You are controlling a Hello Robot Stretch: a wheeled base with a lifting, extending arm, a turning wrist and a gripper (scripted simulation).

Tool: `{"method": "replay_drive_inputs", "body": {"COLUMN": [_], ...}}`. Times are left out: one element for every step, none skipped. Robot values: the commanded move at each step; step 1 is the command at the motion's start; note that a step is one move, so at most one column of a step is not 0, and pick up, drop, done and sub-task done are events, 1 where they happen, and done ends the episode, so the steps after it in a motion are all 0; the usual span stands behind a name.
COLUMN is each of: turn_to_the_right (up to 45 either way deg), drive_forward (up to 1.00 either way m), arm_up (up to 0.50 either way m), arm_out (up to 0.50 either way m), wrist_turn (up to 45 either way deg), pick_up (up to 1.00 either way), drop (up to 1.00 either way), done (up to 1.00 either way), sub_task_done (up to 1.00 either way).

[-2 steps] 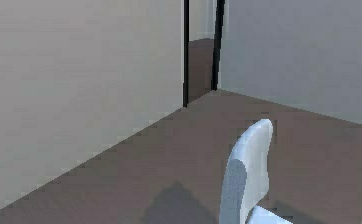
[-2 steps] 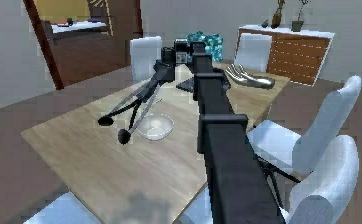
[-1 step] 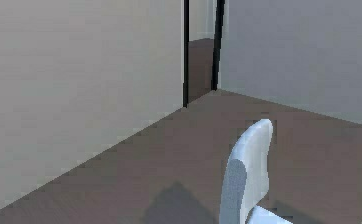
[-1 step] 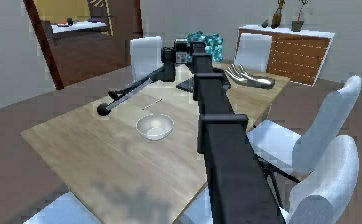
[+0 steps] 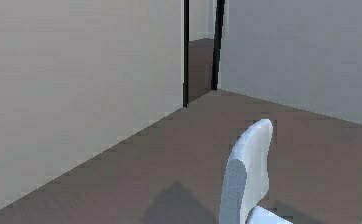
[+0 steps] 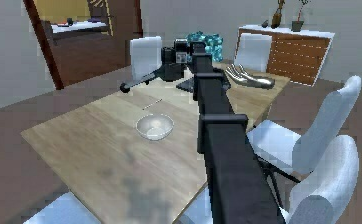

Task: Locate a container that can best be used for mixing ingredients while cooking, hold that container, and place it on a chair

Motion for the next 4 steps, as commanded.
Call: {"method": "replay_drive_inputs", "body": {"turn_to_the_right": [0.0,0.0,0.0,0.0], "drive_forward": [0.0,0.0,0.0,0.0], "arm_up": [0.0,-0.24,0.0,0.1], "arm_out": [0.0,0.0,0.0,0.0], "wrist_turn": [9.0,0.0,0.0,0.0], "pick_up": [0.0,0.0,1.0,0.0], "drop": [0.0,0.0,0.0,0.0], "done": [0.0,0.0,0.0,0.0], "sub_task_done": [0.0,0.0,0.0,0.0]}}
